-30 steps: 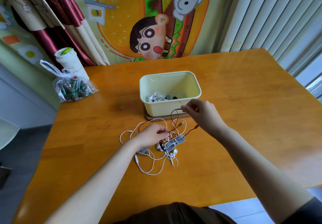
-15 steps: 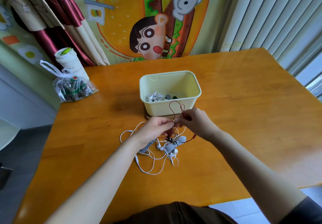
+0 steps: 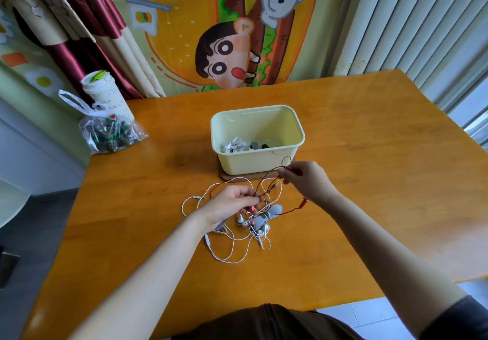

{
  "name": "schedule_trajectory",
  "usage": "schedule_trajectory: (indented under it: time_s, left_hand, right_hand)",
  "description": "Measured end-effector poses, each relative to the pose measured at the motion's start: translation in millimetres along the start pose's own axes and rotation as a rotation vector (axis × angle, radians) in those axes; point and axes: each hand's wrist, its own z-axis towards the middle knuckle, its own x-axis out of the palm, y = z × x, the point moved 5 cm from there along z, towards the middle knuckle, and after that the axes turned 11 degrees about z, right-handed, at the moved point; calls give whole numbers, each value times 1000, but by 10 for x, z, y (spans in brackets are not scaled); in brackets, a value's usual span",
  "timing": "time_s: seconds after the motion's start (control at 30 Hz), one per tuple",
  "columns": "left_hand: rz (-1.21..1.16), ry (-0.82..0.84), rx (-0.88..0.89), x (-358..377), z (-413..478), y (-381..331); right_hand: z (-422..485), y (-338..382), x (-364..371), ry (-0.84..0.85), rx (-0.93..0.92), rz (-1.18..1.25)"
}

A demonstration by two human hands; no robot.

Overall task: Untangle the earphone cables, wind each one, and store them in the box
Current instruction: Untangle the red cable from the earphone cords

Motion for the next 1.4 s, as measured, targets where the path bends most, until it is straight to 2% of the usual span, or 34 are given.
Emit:
schedule_trajectory:
  time_s: [0.17, 0.37, 0.47, 0.6, 0.87, 0.97, 1.1, 1.17, 1.27, 1.4]
  left_hand:
    - [-44, -50, 28, 25, 30, -86]
    - [-164, -206, 63, -39, 55, -108]
    - [-212, -191, 56, -35, 51, -112]
    - [-169, -117, 12, 34, 39, -44]
    - [-23, -114, -95, -10, 10, 144]
    - [1, -206, -122, -83, -4, 99]
    - [63, -369, 37, -151, -18, -152]
    - [124, -336, 137, -98, -28, -289]
    - [302, -211, 186, 26, -33, -334]
    - [281, -185, 171, 54, -58, -259]
  right_hand:
    - [-33, 16, 75, 62, 12, 1]
    - [-112, 100, 186, 181, -9, 16]
    - [-124, 108, 233, 188, -23, 24]
    - [-113, 72, 256, 164, -18, 49]
    - [-55, -54, 171, 35, 62, -5]
    - [-55, -84, 172, 23, 81, -34]
    - [-55, -61, 215, 30, 75, -82]
    - [-51, -41, 226, 23, 73, -75]
    - [-39, -23, 220, 15, 70, -50]
    - [-43, -25, 233, 50, 78, -46]
